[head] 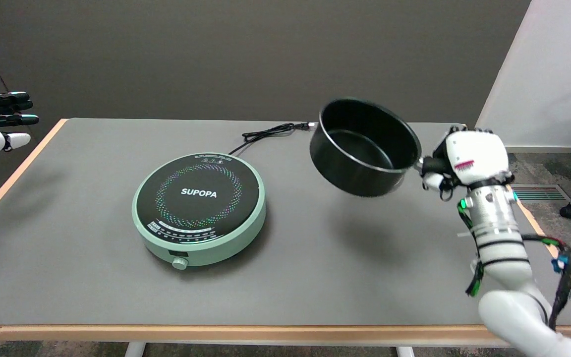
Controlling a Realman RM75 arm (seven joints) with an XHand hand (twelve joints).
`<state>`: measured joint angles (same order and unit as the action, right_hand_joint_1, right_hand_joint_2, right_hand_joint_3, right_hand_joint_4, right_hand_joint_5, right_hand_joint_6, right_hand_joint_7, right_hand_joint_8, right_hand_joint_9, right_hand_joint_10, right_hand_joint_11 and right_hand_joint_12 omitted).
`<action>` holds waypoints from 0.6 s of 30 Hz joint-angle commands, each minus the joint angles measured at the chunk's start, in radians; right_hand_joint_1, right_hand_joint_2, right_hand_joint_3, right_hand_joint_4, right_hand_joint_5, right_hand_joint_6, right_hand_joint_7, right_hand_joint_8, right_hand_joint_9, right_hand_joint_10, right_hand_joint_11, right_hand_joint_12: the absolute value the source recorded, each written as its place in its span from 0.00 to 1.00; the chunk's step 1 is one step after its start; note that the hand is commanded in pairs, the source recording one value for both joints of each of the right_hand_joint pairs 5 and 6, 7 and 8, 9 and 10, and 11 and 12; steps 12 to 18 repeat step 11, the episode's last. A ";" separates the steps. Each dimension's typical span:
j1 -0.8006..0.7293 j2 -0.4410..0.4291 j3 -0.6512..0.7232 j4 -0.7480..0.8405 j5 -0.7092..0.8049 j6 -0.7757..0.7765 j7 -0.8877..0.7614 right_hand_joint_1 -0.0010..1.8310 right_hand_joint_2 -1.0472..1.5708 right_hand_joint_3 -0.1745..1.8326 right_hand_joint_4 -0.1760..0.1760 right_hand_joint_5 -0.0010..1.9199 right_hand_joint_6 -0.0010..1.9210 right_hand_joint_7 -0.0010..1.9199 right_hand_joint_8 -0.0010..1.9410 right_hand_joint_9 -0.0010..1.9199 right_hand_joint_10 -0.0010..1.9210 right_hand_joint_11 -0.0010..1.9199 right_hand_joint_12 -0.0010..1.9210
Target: Pick up the soup pot.
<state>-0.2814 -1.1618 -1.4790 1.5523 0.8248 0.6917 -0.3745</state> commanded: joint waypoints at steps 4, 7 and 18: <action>0.372 0.061 -0.055 0.096 0.001 -0.441 0.003 0.52 0.82 0.56 0.26 0.88 0.88 0.88 0.87 0.88 0.88 0.88 0.88; 0.422 0.057 -0.100 0.088 0.005 -0.479 0.003 0.52 0.82 0.56 0.26 0.88 0.88 0.88 0.87 0.88 0.88 0.88 0.88; 0.476 0.043 -0.147 0.085 0.007 -0.533 0.002 0.52 0.82 0.56 0.27 0.88 0.88 0.88 0.87 0.88 0.88 0.88 0.88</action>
